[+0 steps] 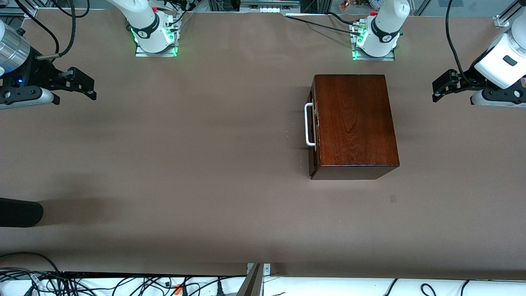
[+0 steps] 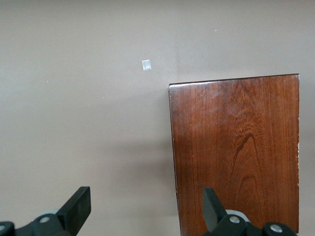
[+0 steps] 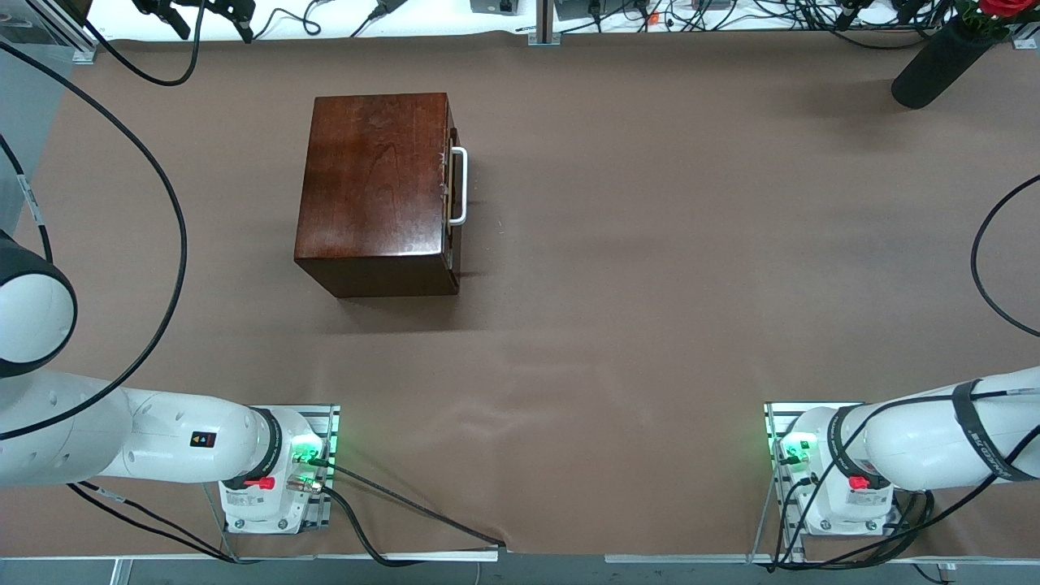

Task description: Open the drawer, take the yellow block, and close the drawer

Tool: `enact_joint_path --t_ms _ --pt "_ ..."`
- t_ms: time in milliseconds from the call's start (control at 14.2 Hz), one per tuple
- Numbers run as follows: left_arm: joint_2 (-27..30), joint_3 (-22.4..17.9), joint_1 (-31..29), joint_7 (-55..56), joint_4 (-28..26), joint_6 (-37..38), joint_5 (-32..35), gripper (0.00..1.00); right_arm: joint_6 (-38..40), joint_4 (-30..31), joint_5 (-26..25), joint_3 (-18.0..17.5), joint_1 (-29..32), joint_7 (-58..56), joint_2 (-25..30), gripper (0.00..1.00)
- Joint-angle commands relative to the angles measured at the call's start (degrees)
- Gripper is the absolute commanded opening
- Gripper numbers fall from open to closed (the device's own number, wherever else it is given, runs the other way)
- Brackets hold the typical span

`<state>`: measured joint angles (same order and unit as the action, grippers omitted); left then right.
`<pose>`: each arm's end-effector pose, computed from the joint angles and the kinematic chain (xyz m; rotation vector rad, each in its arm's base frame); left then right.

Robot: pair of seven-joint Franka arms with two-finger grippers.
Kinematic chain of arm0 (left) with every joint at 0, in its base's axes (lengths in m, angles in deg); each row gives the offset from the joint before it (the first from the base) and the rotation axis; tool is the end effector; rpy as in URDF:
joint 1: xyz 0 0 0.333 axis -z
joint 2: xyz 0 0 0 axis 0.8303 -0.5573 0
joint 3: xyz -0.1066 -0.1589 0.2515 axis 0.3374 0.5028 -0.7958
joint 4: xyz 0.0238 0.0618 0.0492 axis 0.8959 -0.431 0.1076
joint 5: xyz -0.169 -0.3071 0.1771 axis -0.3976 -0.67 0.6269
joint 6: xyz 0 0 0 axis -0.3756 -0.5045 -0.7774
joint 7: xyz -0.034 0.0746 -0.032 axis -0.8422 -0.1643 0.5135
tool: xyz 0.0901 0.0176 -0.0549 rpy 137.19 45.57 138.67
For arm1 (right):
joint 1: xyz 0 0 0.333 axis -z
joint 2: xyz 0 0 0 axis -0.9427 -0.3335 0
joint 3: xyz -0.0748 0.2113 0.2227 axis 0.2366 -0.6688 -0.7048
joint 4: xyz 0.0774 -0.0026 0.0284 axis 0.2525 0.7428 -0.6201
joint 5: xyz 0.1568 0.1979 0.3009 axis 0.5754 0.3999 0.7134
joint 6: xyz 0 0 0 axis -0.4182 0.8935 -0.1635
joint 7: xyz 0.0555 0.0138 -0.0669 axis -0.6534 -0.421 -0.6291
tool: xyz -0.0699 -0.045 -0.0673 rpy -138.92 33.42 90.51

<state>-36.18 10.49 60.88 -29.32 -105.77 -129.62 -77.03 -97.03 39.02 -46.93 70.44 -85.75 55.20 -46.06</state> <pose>0.5457 -0.0455 0.6206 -3.1172 0.0826 0.0224 0.5565 0.0600 0.6194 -3.1060 -0.2046 0.0066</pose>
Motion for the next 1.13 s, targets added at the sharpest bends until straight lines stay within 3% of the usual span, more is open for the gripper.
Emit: enact_joint_path --t_ms 0,1057 --pt "0.15 -0.08 0.09 -1.09 0.46 -0.05 -0.66 1.00 0.60 -0.99 0.03 -0.01 0.03 0.95 -0.18 1.00" --pt "-0.12 0.36 0.09 -1.62 2.21 0.83 -0.56 1.00 0.51 -0.99 0.21 0.08 0.12 1.03 -0.18 1.00"
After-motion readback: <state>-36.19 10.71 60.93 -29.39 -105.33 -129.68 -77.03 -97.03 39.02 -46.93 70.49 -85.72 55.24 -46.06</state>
